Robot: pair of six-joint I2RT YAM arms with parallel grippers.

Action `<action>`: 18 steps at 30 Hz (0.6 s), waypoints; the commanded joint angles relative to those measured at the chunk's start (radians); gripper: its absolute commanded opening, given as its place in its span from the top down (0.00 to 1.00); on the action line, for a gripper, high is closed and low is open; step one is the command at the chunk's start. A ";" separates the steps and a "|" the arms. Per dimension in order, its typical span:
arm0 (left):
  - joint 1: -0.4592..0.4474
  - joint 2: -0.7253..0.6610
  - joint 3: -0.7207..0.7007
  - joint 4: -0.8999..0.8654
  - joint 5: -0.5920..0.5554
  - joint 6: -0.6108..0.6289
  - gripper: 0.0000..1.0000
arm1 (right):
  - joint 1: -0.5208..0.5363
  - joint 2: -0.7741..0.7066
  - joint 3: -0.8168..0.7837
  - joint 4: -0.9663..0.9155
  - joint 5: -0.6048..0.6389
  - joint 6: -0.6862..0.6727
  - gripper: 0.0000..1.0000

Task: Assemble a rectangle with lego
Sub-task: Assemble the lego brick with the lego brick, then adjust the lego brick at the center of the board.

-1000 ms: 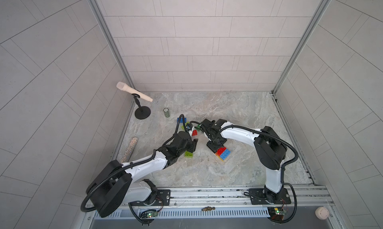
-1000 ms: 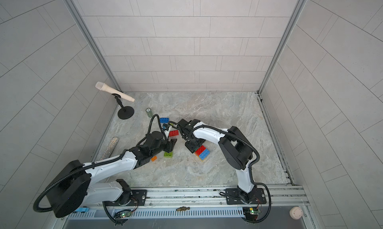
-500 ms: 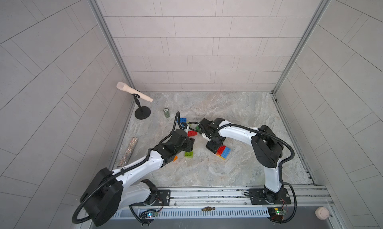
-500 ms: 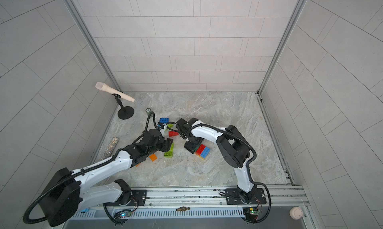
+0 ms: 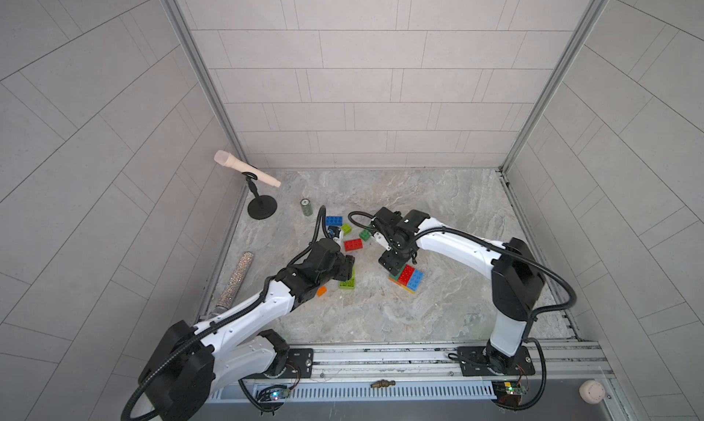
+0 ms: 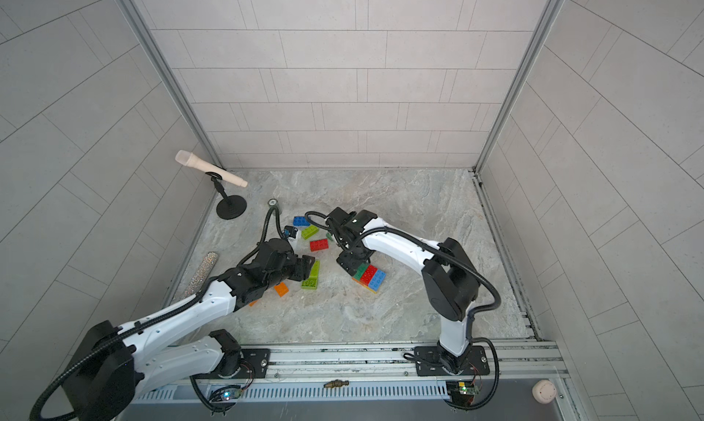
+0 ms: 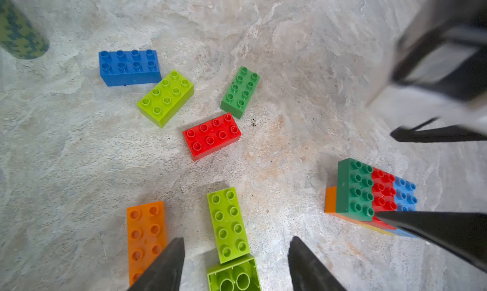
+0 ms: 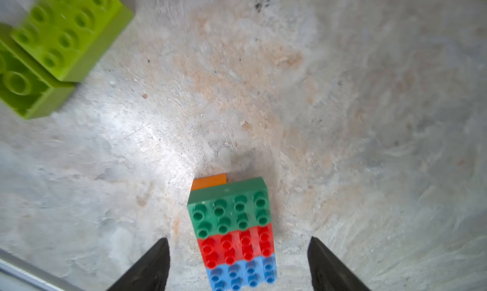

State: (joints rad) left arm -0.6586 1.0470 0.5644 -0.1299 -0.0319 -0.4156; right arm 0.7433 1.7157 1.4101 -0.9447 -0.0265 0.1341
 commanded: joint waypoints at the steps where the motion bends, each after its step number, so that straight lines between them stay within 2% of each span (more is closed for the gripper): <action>1: 0.000 -0.034 0.017 -0.043 -0.016 -0.018 0.32 | -0.062 -0.142 -0.117 0.031 -0.035 0.257 0.25; 4: -0.025 0.043 0.059 -0.038 0.029 0.002 0.30 | -0.145 -0.299 -0.306 0.132 -0.115 0.523 0.33; 7: -0.068 0.194 0.126 0.008 0.110 0.021 0.27 | -0.185 -0.486 -0.537 0.315 -0.178 0.786 0.35; 9: -0.072 0.309 0.195 0.029 0.205 0.001 0.26 | -0.197 -0.597 -0.664 0.443 -0.193 0.920 0.36; 13: -0.070 0.512 0.322 0.095 0.404 -0.102 0.23 | -0.211 -0.722 -0.846 0.635 -0.174 1.079 0.33; 18: -0.068 0.679 0.329 0.252 0.590 -0.262 0.22 | -0.210 -0.719 -0.944 0.754 -0.220 1.156 0.32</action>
State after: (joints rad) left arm -0.7277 1.6764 0.8959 0.0292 0.3954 -0.5598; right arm 0.5354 0.9901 0.4927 -0.3420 -0.2207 1.1538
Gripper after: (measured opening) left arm 0.776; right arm 0.684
